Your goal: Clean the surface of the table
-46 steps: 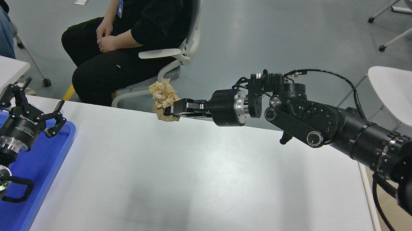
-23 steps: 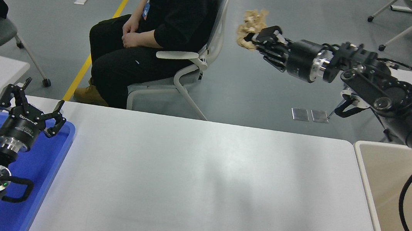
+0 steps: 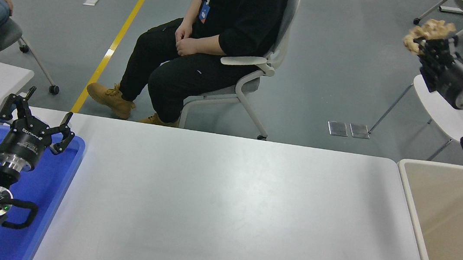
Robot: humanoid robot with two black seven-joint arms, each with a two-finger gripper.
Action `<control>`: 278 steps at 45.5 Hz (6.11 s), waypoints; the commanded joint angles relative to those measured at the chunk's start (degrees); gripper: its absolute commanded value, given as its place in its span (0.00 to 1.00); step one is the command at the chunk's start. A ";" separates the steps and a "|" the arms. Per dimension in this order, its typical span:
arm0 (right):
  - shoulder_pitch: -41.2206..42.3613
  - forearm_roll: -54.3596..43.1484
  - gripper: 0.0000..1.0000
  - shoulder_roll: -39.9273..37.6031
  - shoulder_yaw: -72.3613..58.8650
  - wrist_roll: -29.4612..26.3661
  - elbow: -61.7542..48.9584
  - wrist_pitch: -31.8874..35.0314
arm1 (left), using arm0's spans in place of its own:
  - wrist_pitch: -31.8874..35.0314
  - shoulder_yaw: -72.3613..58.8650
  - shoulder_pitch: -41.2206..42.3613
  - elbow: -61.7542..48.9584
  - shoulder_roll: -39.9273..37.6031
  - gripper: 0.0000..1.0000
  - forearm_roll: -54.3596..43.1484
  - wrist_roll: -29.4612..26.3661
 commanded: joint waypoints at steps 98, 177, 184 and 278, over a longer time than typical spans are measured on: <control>-32.56 -3.25 0.00 3.79 -18.76 -21.42 -3.30 -17.61 | 0.00 -0.04 0.00 0.01 0.00 1.00 0.00 0.00; -8.22 -2.11 0.98 -10.09 11.55 -19.84 11.81 -24.64 | 0.00 -0.04 0.00 0.01 0.00 1.00 0.00 0.00; -7.69 -2.11 0.98 -12.47 21.56 -19.84 18.58 -24.20 | 0.00 0.05 0.00 0.01 0.00 1.00 0.00 0.00; -37.13 -3.34 0.98 9.15 56.21 -1.83 47.77 -19.46 | 0.00 -0.04 0.00 0.01 0.00 1.00 0.00 0.00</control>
